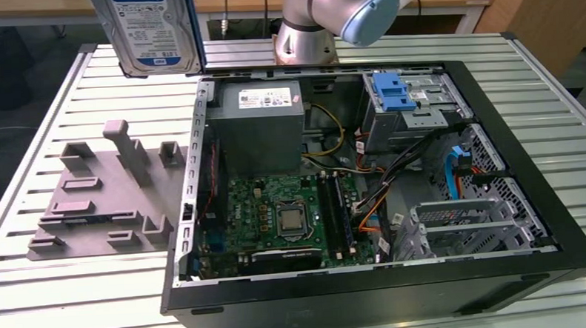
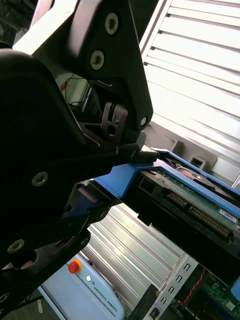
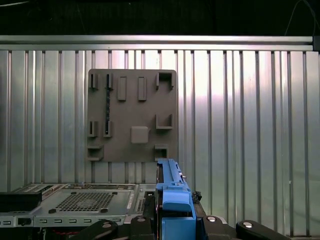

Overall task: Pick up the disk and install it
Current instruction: 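Pick up the disk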

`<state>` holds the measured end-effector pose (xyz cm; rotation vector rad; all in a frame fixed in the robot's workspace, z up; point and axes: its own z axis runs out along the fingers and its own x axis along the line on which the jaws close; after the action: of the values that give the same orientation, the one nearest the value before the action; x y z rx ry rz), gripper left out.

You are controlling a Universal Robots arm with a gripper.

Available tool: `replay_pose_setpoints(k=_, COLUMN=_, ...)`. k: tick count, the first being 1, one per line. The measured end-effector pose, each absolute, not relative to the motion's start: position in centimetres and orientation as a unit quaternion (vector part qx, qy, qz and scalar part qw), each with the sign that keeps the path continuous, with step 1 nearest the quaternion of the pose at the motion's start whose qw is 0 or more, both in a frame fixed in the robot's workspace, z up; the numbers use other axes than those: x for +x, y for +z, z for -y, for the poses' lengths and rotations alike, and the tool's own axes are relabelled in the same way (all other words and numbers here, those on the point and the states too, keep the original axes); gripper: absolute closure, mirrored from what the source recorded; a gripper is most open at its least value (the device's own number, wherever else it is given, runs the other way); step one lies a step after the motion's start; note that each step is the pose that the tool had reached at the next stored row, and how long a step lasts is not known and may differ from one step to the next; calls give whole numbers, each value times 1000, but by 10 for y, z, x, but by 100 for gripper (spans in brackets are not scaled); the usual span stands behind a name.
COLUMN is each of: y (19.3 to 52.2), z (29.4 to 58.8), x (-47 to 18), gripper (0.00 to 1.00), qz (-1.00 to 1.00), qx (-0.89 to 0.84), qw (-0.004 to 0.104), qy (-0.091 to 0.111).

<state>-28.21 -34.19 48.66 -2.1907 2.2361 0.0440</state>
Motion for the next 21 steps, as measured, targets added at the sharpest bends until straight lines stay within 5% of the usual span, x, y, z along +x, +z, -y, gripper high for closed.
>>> replay_pose_setpoints(k=21, y=486, z=352, x=-272, gripper=63, qz=-714, qx=-700, qw=5, qy=14)
